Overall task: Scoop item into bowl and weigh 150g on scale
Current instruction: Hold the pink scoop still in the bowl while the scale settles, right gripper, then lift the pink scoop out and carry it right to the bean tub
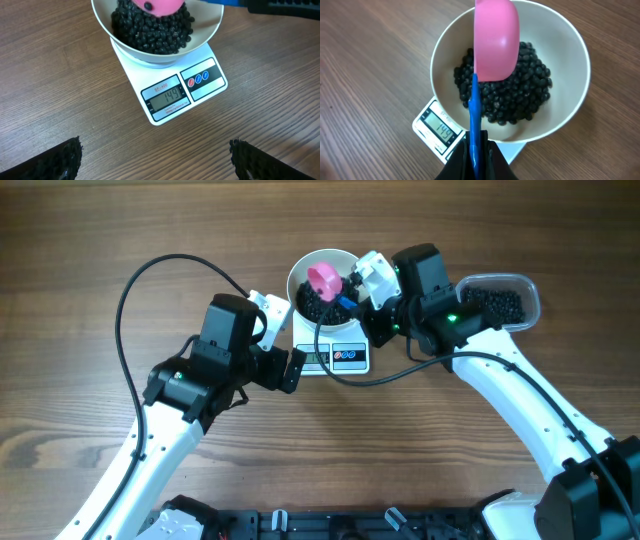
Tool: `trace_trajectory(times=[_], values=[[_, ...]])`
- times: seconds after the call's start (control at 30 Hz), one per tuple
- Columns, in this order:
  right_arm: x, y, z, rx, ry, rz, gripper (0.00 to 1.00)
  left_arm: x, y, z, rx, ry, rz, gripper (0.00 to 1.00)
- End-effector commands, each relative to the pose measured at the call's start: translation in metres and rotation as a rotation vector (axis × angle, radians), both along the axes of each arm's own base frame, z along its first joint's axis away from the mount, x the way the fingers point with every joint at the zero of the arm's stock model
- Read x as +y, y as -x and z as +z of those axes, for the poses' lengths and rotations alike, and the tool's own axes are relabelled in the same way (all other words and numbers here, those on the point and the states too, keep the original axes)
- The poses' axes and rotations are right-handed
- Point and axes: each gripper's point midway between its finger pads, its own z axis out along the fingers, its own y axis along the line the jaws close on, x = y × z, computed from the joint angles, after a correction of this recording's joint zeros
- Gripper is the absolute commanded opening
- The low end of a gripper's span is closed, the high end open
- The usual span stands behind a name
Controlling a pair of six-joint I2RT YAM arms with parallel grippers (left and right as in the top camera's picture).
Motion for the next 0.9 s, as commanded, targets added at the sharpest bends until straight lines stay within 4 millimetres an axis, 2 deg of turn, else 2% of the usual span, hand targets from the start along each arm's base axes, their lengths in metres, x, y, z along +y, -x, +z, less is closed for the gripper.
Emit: trace_trajectory(times=[0.0,0.87], values=[[-0.0022,-0.0027,0.0103,-0.026,-0.006,-0.018,0.04,0.0014,-0.0009,-0.0004,0.001,0.001,0.01,1.0],[-0.0048,-0.0045,0.0097,-0.022,-0.002,-0.045,0.04,0.0014,-0.0009,-0.0004,0.001,0.001,0.01,1.0]])
